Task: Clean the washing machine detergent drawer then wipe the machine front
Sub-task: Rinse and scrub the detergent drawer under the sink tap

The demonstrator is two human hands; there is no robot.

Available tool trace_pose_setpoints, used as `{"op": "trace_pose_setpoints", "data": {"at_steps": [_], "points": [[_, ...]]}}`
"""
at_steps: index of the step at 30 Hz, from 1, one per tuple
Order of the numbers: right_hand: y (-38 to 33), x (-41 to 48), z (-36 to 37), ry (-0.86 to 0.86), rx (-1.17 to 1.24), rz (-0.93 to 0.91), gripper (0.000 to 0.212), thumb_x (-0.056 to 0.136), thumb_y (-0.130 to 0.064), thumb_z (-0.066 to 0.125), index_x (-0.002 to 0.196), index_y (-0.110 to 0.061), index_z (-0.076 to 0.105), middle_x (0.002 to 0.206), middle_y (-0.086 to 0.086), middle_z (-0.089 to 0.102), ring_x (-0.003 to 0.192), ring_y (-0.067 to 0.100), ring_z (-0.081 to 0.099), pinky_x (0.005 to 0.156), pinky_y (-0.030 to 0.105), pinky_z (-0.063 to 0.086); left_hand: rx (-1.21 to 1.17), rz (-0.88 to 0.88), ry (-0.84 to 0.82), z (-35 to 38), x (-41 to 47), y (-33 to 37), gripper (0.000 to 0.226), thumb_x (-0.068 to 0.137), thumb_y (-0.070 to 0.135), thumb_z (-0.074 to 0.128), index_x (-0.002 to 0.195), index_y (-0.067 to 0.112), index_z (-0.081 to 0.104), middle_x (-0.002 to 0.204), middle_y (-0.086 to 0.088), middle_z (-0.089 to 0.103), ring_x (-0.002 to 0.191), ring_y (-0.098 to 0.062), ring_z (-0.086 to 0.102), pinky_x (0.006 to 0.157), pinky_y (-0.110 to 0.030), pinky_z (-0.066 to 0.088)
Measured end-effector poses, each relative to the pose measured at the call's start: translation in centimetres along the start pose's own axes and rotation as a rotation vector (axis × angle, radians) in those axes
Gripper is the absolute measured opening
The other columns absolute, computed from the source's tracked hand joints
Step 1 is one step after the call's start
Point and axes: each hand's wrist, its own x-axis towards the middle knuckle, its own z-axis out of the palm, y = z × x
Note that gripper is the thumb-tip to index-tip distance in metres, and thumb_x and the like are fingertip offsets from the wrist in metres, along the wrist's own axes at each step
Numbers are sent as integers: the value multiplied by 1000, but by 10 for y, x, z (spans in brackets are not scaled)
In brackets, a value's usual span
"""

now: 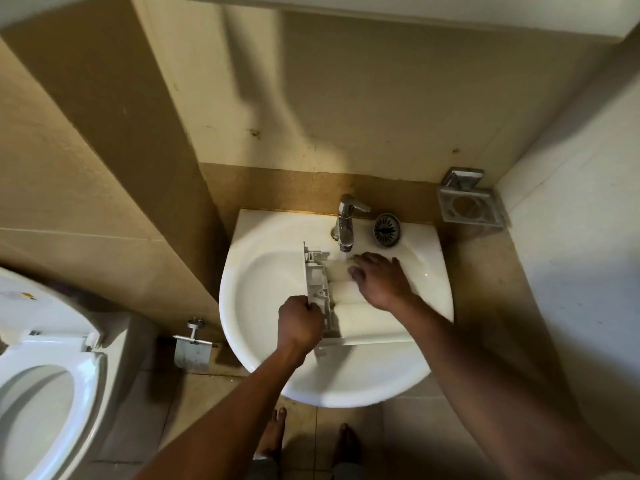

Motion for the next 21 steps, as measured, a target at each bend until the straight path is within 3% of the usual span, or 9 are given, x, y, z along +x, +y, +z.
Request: {"op": "trace_pose_setpoints", "data": {"at_steps": [6, 10, 13, 15, 17, 19, 21], "points": [[-41, -5, 3, 127, -79, -121, 58, 99, -51, 24, 141, -19, 47, 145, 4, 51, 135, 23, 41, 109, 48, 29, -25, 2, 188, -22, -3, -25, 29, 90, 5, 48, 70, -15, 54, 65, -32, 62, 56, -40, 60, 52, -35, 43], [-41, -3, -1, 167, -8, -219, 58, 100, -54, 29, 143, -20, 46, 146, 3, 50, 138, 21, 40, 110, 42, 30, 20, 28, 251, -31, -10, -25, 30, 91, 4, 48, 68, -16, 52, 63, -34, 58, 51, -28, 50, 53, -30, 38], [-31, -6, -6, 122, 38, -219, 61, 98, -60, 30, 146, -25, 44, 152, -2, 45, 140, 18, 37, 113, 37, 31, 23, 40, 246, -27, -12, -22, 30, 91, 6, 48, 72, -17, 53, 64, -35, 58, 52, -29, 52, 52, -38, 43], [-13, -5, -6, 52, 135, -133, 68, 93, -70, 32, 146, -28, 44, 154, -4, 41, 140, 17, 37, 114, 35, 32, 34, 38, 251, -24, -11, -18, 30, 90, 5, 47, 67, -14, 51, 63, -34, 58, 52, -31, 52, 55, -47, 49], [2, -7, -9, -56, 278, 26, 77, 87, -78, 33, 148, -32, 39, 157, -3, 36, 143, 19, 35, 114, 38, 33, 20, 27, 259, -24, -10, -15, 30, 88, 4, 47, 59, -4, 46, 59, -32, 57, 50, -30, 51, 51, -45, 48], [7, -10, -12, -120, 540, 192, 78, 88, -72, 44, 152, -28, 33, 157, 4, 35, 141, 27, 38, 109, 37, 35, -6, 9, 253, -24, -10, -12, 30, 87, 3, 47, 57, 5, 41, 54, -25, 50, 49, -27, 49, 48, -38, 42], [4, -8, -11, -98, 763, 347, 78, 89, -62, 56, 147, -14, 38, 149, 11, 46, 132, 31, 48, 96, 34, 41, -45, -26, 240, -26, -9, -11, 27, 84, 4, 46, 57, 7, 38, 54, -16, 45, 50, -25, 46, 49, -34, 37]]}}
